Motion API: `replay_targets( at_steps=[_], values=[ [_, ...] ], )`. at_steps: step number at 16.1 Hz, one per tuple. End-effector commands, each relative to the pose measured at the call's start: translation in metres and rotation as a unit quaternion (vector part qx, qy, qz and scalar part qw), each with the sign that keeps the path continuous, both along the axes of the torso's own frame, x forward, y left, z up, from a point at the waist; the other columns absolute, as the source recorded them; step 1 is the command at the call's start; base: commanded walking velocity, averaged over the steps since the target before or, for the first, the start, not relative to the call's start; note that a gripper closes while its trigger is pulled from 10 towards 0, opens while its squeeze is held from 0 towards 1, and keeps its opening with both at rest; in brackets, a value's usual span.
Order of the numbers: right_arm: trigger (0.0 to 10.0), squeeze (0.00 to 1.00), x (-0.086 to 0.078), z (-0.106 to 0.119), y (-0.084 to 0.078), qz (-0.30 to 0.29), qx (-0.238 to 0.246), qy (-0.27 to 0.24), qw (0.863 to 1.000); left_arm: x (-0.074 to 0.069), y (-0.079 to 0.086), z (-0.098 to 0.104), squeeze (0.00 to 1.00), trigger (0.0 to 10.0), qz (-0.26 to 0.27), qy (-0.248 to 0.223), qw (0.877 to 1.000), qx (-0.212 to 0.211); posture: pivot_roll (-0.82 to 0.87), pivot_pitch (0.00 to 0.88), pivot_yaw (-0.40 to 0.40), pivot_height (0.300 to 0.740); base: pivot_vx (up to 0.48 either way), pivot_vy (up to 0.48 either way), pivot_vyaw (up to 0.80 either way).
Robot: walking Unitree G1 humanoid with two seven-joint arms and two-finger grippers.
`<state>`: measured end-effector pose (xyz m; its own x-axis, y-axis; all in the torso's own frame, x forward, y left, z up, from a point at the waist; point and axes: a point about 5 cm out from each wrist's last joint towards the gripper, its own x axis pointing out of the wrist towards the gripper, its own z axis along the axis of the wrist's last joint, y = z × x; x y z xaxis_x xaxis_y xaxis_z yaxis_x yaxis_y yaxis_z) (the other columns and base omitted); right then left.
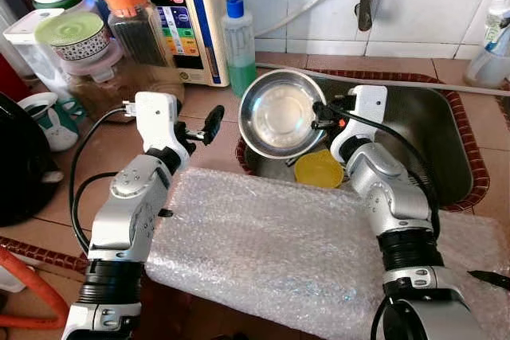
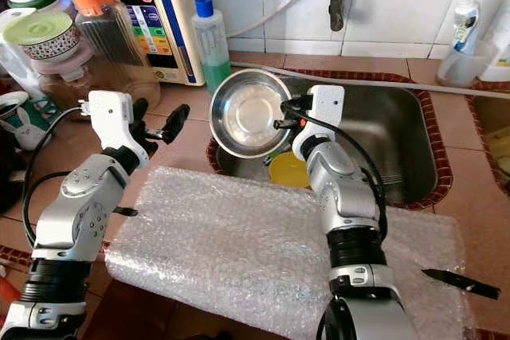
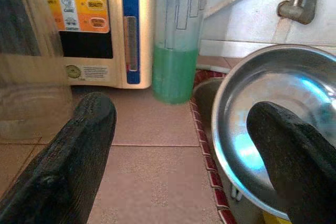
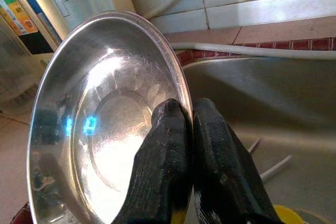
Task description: Kitchen organization
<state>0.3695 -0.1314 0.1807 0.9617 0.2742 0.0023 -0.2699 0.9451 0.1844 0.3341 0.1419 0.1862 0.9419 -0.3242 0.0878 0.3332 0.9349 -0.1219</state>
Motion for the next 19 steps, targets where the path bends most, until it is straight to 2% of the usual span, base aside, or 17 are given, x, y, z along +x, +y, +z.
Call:
replay_targets(
  at_steps=[1, 4, 6, 11, 12, 13, 14, 15, 16, 17, 18, 19],
  values=[
    [0.0, 0.00, -0.001, 0.004, 0.000, -0.006, -0.005, -0.015, 1.000, -0.001, -0.001, 0.000, 1.00, 10.0, -0.014, 0.002, 1.000, 0.003, -0.20, 0.106, 0.154, 0.740, 0.000, 0.000, 0.00],
    [0.0, 0.00, 0.001, 0.001, -0.016, -0.058, -0.038, -0.015, 0.997, -0.016, -0.025, -0.006, 1.00, 10.0, -0.122, 0.022, 0.992, 0.023, -0.20, 0.106, 0.154, 0.740, 0.000, 0.000, 0.00],
    [0.0, 0.00, 0.003, -0.007, -0.038, -0.117, -0.070, 0.002, 0.991, -0.026, -0.037, -0.008, 1.00, 10.0, -0.183, 0.030, 0.982, 0.033, -0.20, 0.104, 0.154, 0.740, 0.000, 0.000, 0.00],
    [0.0, 0.00, -0.001, -0.023, -0.066, -0.177, -0.100, 0.043, 0.978, -0.039, -0.047, -0.019, 1.00, 10.0, -0.255, 0.059, 0.962, 0.082, -0.20, 0.105, 0.159, 0.740, 0.000, 0.000, 0.00],
    [0.0, 0.00, -0.004, -0.032, -0.075, -0.199, -0.109, 0.061, 0.972, -0.041, -0.047, -0.023, 1.00, 10.0, -0.264, 0.067, 0.957, 0.100, -0.20, 0.105, 0.159, 0.740, 0.000, 0.000, 0.00],
    [0.0, 0.00, -0.005, -0.035, -0.078, -0.205, -0.109, 0.069, 0.970, -0.041, -0.047, -0.024, 1.00, 10.0, -0.266, 0.069, 0.956, 0.103, -0.20, 0.105, 0.159, 0.740, 0.000, 0.000, 0.00],
    [1.4, 0.00, -0.007, -0.042, -0.080, -0.211, -0.094, 0.085, 0.969, -0.041, -0.046, -0.023, 1.00, 10.0, -0.263, 0.066, 0.956, 0.112, -0.21, 0.106, 0.163, 0.740, 0.000, 0.000, 0.00],
    [1.4, 0.00, -0.007, -0.042, -0.080, -0.211, -0.094, 0.085, 0.969, -0.041, -0.046, -0.023, 1.00, 10.0, -0.263, 0.066, 0.956, 0.112, -0.21, 0.106, 0.163, 0.740, 0.000, 0.000, 0.00],
    [2.2, 0.00, -0.008, -0.048, -0.079, -0.214, -0.084, 0.099, 0.968, -0.040, -0.047, -0.020, 1.00, 10.0, -0.262, 0.059, 0.956, 0.117, -0.21, 0.106, 0.163, 0.740, 0.000, 0.000, 0.00],
    [4.2, 0.00, -0.008, -0.050, -0.078, -0.215, -0.084, 0.101, 0.968, -0.040, -0.048, -0.019, 1.00, 10.0, -0.263, 0.057, 0.956, 0.118, -0.21, 0.106, 0.163, 0.740, 0.000, 0.000, 0.00],
    [10.0, 0.00, -0.008, -0.052, -0.077, -0.215, -0.084, 0.104, 0.967, -0.040, -0.048, -0.018, 1.00, 10.0, -0.264, 0.057, 0.956, 0.118, -0.21, 0.104, 0.164, 0.740, 0.000, 0.000, 0.00],
    [10.0, 0.00, -0.008, -0.054, -0.077, -0.216, -0.083, 0.108, 0.967, -0.041, -0.048, -0.019, 1.00, 10.0, -0.266, 0.057, 0.955, 0.119, -0.21, 0.104, 0.164, 0.740, 0.000, 0.000, 0.00]
  ],
)
